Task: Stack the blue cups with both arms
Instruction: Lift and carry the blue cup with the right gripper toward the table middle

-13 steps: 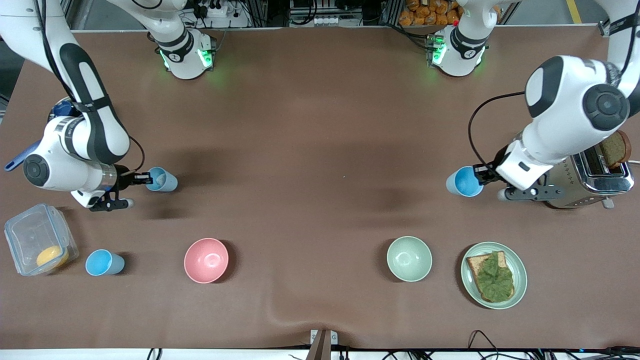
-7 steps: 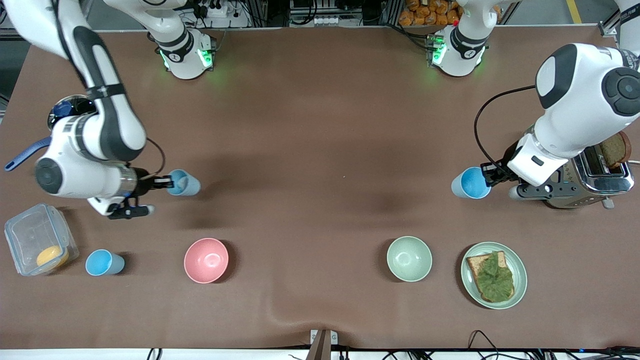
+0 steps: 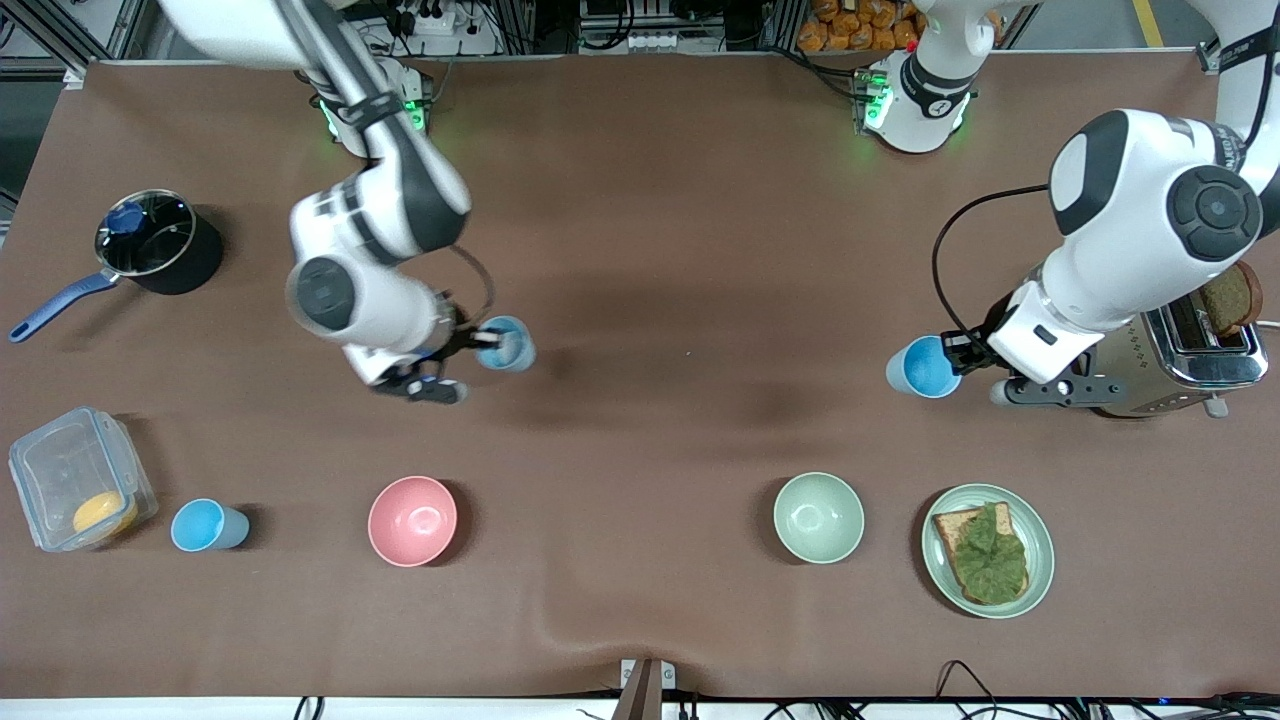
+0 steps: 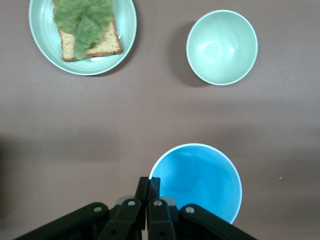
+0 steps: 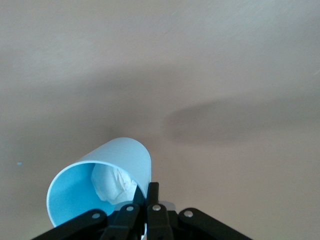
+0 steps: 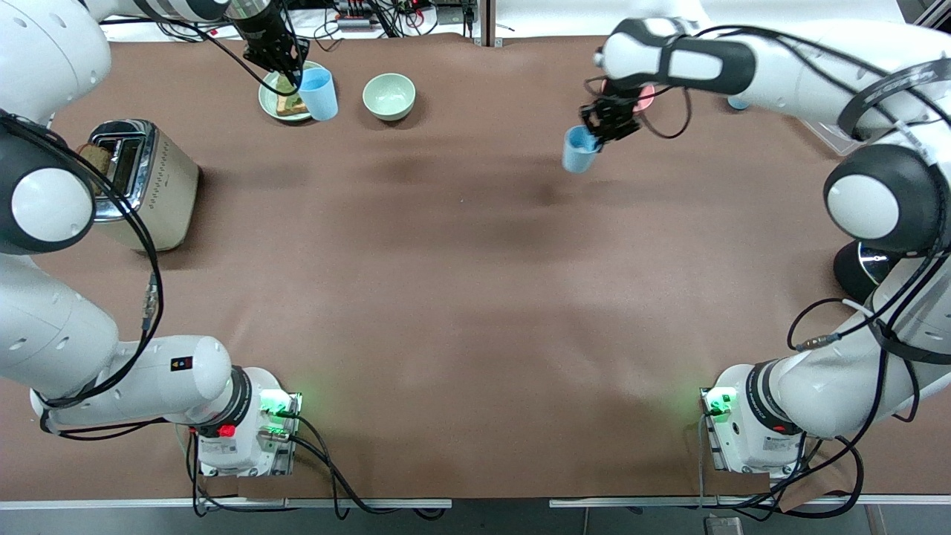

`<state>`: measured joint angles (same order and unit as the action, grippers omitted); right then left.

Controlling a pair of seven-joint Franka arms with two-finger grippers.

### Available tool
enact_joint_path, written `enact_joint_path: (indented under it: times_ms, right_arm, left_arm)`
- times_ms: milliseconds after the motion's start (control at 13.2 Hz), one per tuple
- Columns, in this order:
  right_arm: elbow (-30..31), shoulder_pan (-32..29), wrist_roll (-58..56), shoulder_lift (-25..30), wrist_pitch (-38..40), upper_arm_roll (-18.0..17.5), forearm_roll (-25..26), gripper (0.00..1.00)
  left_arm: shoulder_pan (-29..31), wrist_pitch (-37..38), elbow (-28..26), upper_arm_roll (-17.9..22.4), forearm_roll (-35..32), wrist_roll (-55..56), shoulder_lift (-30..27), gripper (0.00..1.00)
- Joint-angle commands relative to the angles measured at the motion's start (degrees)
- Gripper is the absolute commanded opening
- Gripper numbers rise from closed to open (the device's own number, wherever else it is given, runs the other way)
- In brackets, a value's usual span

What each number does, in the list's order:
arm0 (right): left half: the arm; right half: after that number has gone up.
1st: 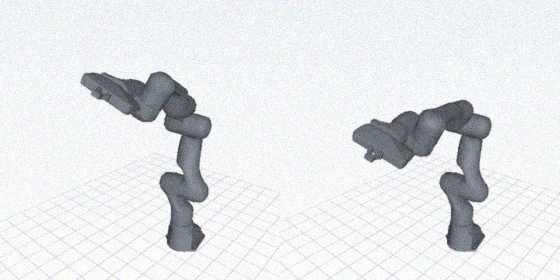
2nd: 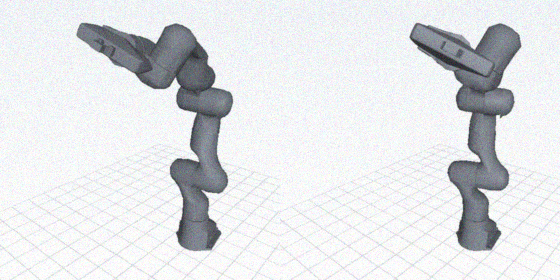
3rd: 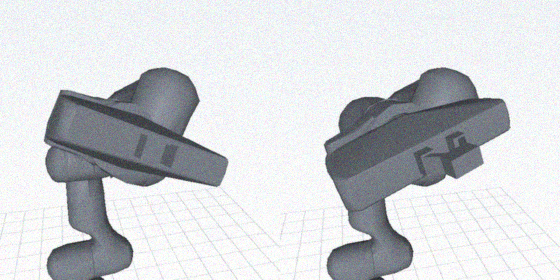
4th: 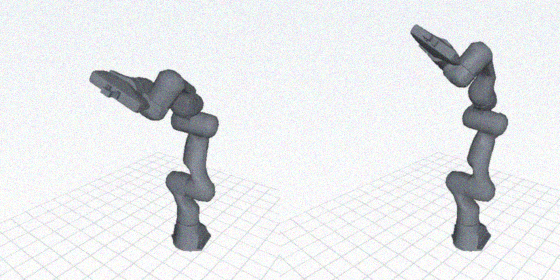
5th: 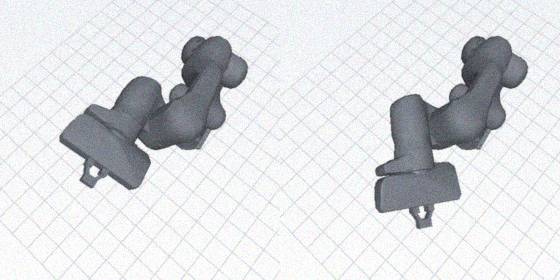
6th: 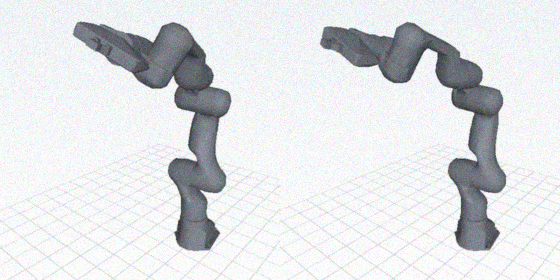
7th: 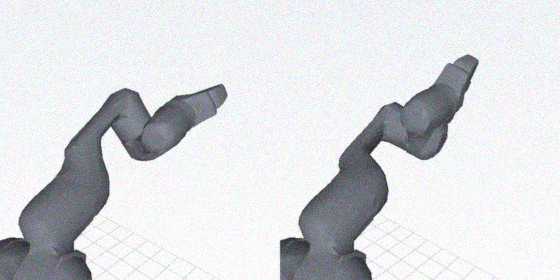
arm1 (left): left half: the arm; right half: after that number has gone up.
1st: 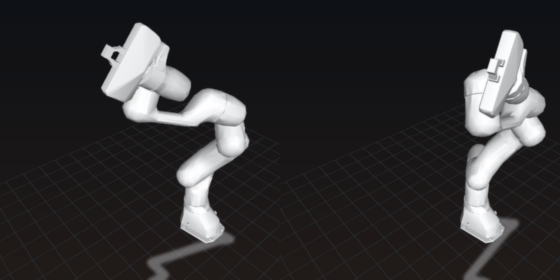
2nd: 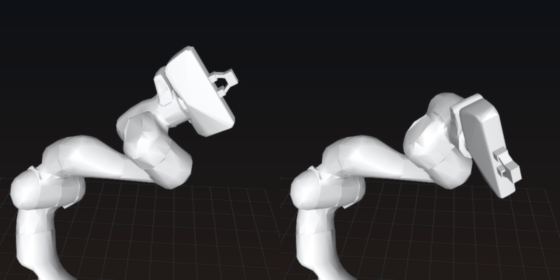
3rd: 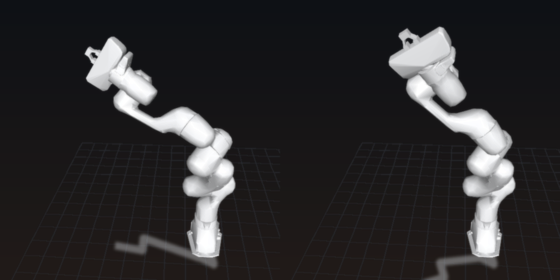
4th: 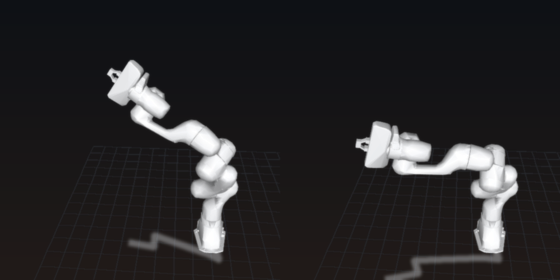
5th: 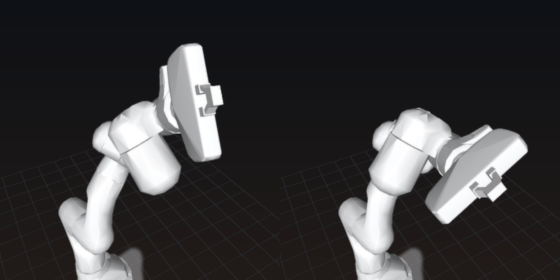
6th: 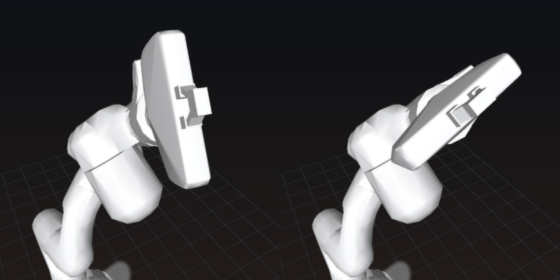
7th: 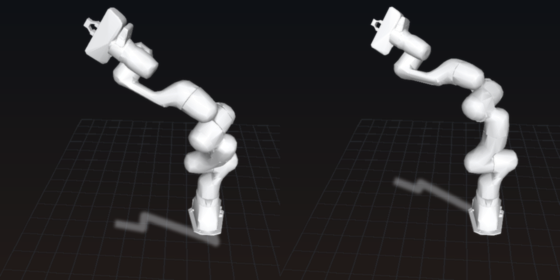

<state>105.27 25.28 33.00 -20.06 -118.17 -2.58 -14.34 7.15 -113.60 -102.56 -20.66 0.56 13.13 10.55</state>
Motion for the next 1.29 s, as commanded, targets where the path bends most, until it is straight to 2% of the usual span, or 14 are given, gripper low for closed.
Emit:
enact_joint_path:
  times_ms: [0, 228, 683, 911, 987, 1062, 1138, 1214]
  right_arm:
    - [-0.15, 6.87, 11.87, -1.29, -5.64, 0.91, -1.13, 0.0]
    - [-0.06, 13.64, 19.45, -4.45, -13.37, 1.0, -6.04, 0.0]
    - [-0.15, 18.14, 26.14, -9.73, -23.23, 1.09, -6.14, 0.0]
    - [-0.15, 18.58, 26.15, -10.78, -23.68, 1.09, -5.61, 0.0]
    - [-0.15, 18.58, 26.15, -10.79, -23.94, 1.09, -5.61, 0.06]
    - [-0.15, 18.58, 26.15, -10.79, -23.86, 1.09, -5.53, 0.39]
    - [-0.15, 18.58, 26.24, -10.7, -23.77, 1.09, -5.61, 0.66]
    - [-0.15, 18.58, 26.32, -10.53, -23.6, 1.18, -5.61, 0.83]
  left_arm:
    - [-1.7, 0.93, 1.4, -0.08, -0.74, -0.3, 0.61, 0.0]
    - [-2.32, 1.01, 1.75, -0.08, -0.74, -0.3, 1.14, 0.0]
    - [-3.2, 1.01, 2.72, -0.08, -0.83, -0.48, 1.49, 0.0]
    - [-3.81, 2.32, 2.72, -0.26, -0.65, 0.05, 0.88, 0.0]
    - [-3.82, 2.68, 2.98, -0.34, -0.65, 0.14, 0.88, 0.0]
    - [-3.55, 2.77, 2.98, -0.34, -0.21, 0.14, 0.62, 0.0]
    - [-3.46, 3.38, 2.98, -0.34, -0.04, 0.05, 0.44, 0.0]
    - [-3.46, 3.65, 2.98, -0.34, 0.14, -0.04, 0.44, 0.0]
